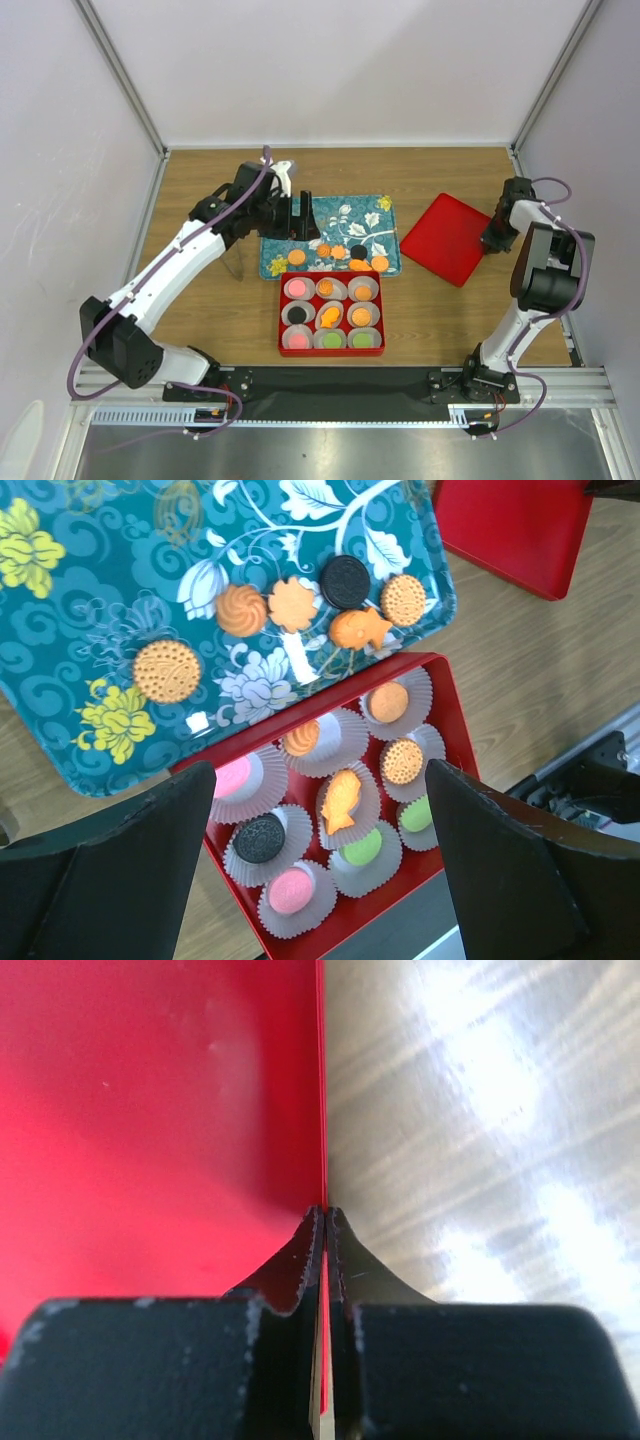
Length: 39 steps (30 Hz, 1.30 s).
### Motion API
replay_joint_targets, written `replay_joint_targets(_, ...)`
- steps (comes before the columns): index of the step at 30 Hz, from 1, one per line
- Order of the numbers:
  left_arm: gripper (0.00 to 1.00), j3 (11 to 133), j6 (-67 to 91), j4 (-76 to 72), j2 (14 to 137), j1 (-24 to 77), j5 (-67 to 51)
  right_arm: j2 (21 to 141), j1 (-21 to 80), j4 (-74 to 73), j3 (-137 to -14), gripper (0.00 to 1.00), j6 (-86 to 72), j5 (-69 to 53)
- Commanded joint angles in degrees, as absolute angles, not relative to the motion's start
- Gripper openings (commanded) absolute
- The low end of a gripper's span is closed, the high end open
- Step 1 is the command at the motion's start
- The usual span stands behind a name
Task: Pack the cookies
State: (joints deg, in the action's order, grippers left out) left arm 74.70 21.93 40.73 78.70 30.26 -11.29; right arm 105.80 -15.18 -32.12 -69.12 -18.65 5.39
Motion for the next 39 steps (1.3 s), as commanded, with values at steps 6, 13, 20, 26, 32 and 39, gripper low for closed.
replay_joint_targets(6,0.95,76.5,22.5,34.7,81.0,30.8,-17.7,96.7,-15.3,-41.5,-73.9,0.0,-21.0,5.1)
replay_joint_targets(13,0.96,78.9,23.5,31.4,84.5,30.8,-22.3,92.5,-15.3,-47.7,-78.0,0.0,-21.2,6.3)
replay_joint_targets(20,0.99,82.2,25.4,26.6,89.6,30.8,-27.2,89.6,-14.0,-51.3,-80.4,0.0,-21.2,2.6)
replay_joint_targets(26,0.99,87.4,29.0,20.3,97.5,30.8,-33.7,87.2,-10.4,-55.3,-83.6,0.0,-21.8,0.5)
replay_joint_targets(32,0.99,94.5,28.7,17.8,106.1,30.4,-38.8,84.6,-6.1,-58.8,-85.6,0.0,-23.1,-2.9)
replay_joint_targets(39,0.99,101.0,31.2,16.3,111.2,30.3,-42.6,81.4,-1.4,-59.6,-84.9,0.0,-26.0,-6.1)
